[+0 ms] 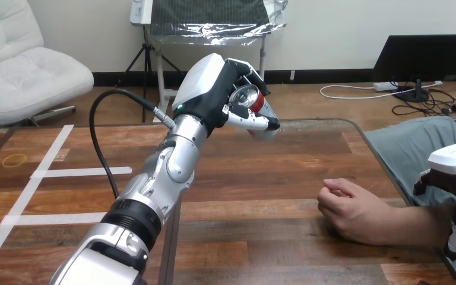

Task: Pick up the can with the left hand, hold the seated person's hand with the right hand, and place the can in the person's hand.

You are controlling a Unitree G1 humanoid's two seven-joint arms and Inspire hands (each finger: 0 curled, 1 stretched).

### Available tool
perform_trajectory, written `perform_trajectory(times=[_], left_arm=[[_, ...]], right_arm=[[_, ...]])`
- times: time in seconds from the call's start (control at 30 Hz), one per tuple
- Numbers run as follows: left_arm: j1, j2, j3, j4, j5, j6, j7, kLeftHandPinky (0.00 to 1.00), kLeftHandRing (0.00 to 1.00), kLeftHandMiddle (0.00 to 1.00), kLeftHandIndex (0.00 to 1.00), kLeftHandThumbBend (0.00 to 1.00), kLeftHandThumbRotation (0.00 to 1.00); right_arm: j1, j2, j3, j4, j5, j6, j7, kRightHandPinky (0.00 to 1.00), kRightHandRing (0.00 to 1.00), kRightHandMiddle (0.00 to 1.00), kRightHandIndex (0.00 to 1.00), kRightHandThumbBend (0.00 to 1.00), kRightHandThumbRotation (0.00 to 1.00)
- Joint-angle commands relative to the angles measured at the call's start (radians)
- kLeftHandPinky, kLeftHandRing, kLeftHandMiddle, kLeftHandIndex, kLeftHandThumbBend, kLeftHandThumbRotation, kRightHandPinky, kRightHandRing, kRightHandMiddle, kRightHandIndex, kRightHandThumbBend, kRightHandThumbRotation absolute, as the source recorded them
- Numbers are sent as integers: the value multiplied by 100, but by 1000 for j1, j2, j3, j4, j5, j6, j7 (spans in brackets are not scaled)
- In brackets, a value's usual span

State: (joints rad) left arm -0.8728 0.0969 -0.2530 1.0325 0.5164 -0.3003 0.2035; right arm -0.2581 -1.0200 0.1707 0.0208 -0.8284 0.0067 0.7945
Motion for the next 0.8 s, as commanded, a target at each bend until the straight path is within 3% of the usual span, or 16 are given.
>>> perform_trajectory(times=[0.0,0.47,0.77], left_arm=[[-114,-12,1,-3,-12,-24,35,37,42,49,48,68,0],[-121,-26,-8,-5,-5,-14,46,38,42,48,48,70,0],[-118,-31,-9,-3,-3,-17,48,37,42,47,47,71,0]], right_arm=[[-91,27,19,40,-5,-15,-38,96,95,92,85,81,17],[-143,64,83,123,-32,-14,-49,93,94,90,84,78,17],[-162,85,117,175,-46,-37,-83,89,91,88,82,75,16]])
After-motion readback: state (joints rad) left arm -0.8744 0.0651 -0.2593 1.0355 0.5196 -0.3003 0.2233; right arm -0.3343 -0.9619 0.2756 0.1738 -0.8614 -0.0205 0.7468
